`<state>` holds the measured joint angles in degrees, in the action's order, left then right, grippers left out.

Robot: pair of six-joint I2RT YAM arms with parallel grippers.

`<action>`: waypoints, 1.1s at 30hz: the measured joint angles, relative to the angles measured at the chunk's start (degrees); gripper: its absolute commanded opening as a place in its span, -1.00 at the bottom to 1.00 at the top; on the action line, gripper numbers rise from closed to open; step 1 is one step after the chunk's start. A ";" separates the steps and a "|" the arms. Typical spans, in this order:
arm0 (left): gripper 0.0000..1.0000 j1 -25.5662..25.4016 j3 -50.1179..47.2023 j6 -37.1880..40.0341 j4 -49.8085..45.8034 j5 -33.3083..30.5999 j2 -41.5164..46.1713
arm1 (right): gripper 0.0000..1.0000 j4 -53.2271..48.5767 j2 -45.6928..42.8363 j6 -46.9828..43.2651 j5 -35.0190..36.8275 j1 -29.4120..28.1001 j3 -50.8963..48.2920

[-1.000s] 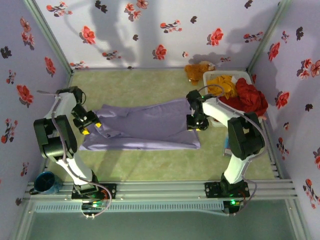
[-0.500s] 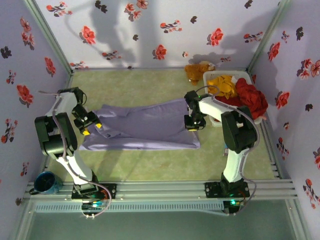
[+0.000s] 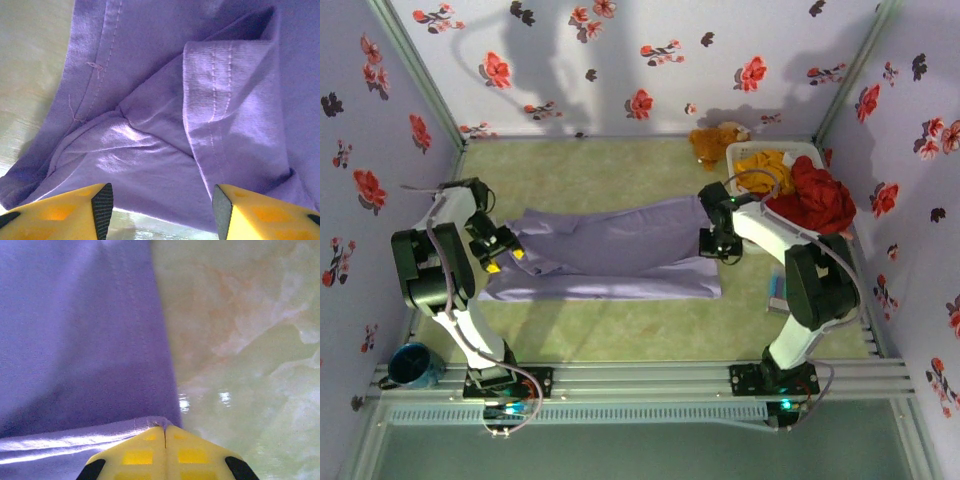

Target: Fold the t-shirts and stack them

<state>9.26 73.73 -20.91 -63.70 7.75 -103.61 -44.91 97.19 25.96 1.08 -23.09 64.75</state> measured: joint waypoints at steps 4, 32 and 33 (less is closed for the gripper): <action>0.16 0.00 -0.44 -0.15 0.52 -0.17 -0.04 | -1.00 1.25 0.15 1.09 0.81 0.50 -1.86; -1.00 -3.26 5.92 -5.38 6.01 5.86 -8.50 | -1.00 3.76 -6.58 4.66 1.07 1.01 -5.86; -1.00 -3.26 6.86 -5.60 6.01 6.01 -8.52 | -1.00 4.00 -6.95 4.90 1.27 1.14 -6.34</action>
<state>6.00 80.60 -26.50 -57.69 13.76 -112.14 -40.91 90.24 30.85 2.35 -21.96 58.41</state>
